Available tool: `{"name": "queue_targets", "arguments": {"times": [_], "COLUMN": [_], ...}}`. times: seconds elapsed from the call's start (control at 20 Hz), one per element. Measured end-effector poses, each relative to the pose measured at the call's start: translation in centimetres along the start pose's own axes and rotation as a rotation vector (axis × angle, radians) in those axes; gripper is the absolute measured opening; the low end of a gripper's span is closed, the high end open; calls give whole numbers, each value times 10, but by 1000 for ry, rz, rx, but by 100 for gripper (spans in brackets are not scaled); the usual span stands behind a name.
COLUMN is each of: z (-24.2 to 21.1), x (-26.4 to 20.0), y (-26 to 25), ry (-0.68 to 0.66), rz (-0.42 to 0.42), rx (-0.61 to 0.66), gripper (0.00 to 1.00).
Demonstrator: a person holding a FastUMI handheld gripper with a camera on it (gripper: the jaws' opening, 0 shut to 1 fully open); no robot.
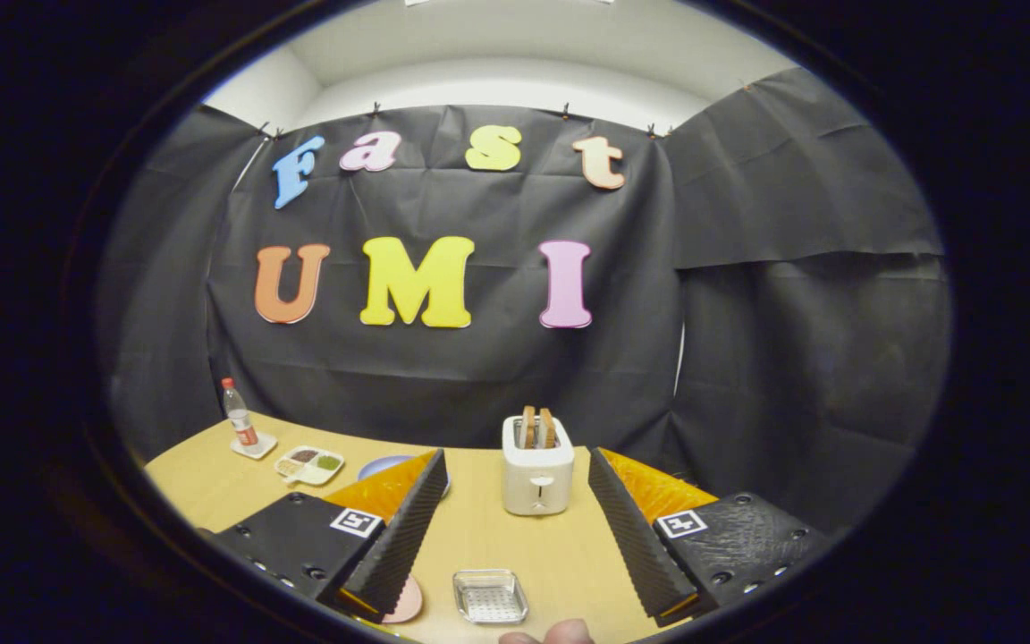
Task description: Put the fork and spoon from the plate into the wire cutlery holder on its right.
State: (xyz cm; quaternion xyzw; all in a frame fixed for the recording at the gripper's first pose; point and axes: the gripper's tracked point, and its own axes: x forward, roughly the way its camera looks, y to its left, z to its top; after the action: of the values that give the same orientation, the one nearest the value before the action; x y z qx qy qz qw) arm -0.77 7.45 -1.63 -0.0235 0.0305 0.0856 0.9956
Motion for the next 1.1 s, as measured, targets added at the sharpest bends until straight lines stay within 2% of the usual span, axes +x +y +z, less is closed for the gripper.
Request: {"name": "queue_targets", "arguments": {"times": [0.15,0.25,0.65,0.85,1.1], "z": [-13,-36,-136,-195,-255], "x": [0,1,-16,-22,-29], "y": [31,54,122,138,147], "ry": [40,105,375,528,693], "rz": [52,101,198,201,193], "rx": [3,8,-54,-91,-70], "gripper": [95,95,96,96,96]}}
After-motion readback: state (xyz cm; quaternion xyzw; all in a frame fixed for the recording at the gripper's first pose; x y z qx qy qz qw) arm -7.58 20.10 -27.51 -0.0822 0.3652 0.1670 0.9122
